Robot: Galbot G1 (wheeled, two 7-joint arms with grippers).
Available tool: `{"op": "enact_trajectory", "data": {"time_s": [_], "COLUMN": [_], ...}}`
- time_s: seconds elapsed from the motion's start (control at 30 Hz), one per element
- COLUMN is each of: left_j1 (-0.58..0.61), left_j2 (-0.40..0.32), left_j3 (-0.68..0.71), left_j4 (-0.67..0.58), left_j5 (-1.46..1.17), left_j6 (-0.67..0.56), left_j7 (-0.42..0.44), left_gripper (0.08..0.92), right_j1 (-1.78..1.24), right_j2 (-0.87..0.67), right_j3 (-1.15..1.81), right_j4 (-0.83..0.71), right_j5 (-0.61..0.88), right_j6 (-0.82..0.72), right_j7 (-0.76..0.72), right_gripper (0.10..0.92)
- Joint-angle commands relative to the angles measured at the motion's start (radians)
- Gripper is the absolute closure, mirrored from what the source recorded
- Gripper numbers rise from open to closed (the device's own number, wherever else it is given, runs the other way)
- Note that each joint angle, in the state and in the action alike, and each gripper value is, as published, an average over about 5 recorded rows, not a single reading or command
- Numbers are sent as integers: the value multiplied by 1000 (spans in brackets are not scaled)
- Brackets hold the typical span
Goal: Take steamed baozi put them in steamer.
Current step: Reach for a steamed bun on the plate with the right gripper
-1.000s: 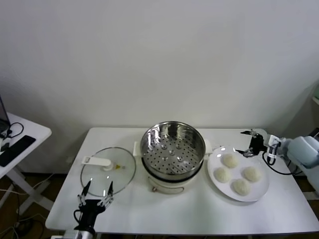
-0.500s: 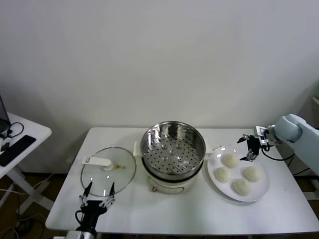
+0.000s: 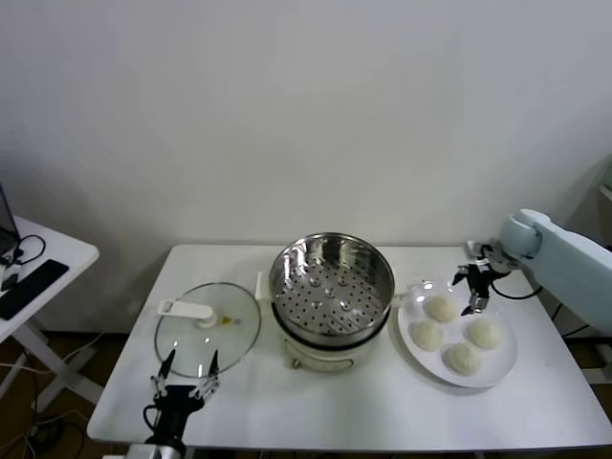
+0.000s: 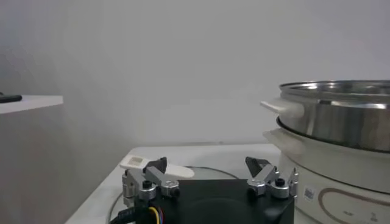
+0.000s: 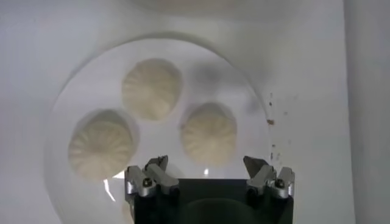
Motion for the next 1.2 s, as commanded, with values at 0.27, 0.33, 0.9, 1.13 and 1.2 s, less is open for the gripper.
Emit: {"op": "enact_trajectory", "data": {"time_s": [0.27,0.33,0.9,1.13,1.2], "left_j1": [19,19,20,20,19], "left_j2": [-2,-1,6,6,6], "left_j3": [-13,-14,-7,-6,-7], "left_j4": [17,19,27,27,29], "left_j5": [-2,-2,7,10,10], "left_j6": [-19,-20,-33,-37,-37], "left_j7": [-4,-4,-2,-3,-3], "left_gripper": [177,177,177,177,177], "right_j1": [-25,-35,-77,-77,-77], "right_j2": [191,193,227,235,235], "right_j3": [17,26,127,136,135], "right_j4": [-250,-255,-322,-330,-327], "right_j5": [-135,-142,-176,-179,-179], "right_j6": [80,83,101,108,109], "right_j7": [-52,-52,-36,-29,-32], "right_gripper": [203,203,203,210,230]}}
